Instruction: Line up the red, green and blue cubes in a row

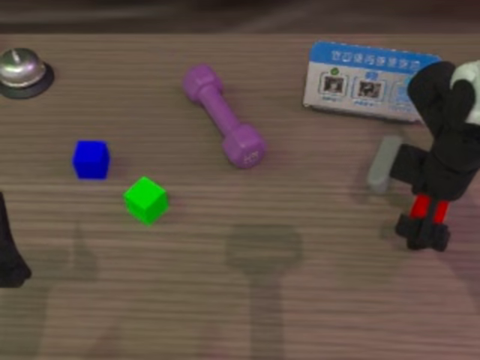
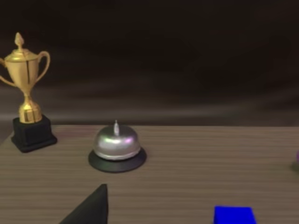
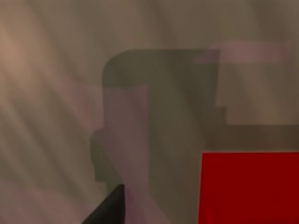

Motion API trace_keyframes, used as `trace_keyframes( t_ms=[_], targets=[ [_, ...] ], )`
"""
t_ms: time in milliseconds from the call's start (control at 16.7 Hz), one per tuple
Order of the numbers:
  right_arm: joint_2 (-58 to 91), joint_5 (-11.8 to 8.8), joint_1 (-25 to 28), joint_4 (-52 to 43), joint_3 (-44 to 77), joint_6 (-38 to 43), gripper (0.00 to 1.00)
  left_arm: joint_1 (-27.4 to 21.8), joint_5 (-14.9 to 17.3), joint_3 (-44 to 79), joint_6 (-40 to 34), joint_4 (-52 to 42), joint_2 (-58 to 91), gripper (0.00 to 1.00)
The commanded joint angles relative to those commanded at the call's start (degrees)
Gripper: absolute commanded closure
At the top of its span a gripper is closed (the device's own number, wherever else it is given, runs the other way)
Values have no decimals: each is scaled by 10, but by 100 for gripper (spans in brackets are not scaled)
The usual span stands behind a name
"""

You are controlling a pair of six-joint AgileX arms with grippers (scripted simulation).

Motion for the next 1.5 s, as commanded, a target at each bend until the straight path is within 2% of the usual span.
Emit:
trace_keyframes(
  t_ms=[300,360,780,840,1020,1320,1500],
  targets=[
    [0,0,0,0,0,0,98,0,0,0,0,0,0,0],
    [0,0,0,0,0,0,100,0,0,0,0,0,0,0],
    [0,0,0,0,0,0,100,0,0,0,0,0,0,0],
    [-24,-7,0,-21,3,11,100,0,0,0,0,0,0,0],
    [-34,-7,1,-45,21,9,100,0,0,0,0,0,0,0],
    [-77,-8,4,-152,77,9,100,0,0,0,0,0,0,0],
    [-87,-8,5,-165,84,9,100,0,0,0,0,0,0,0]
  ],
)
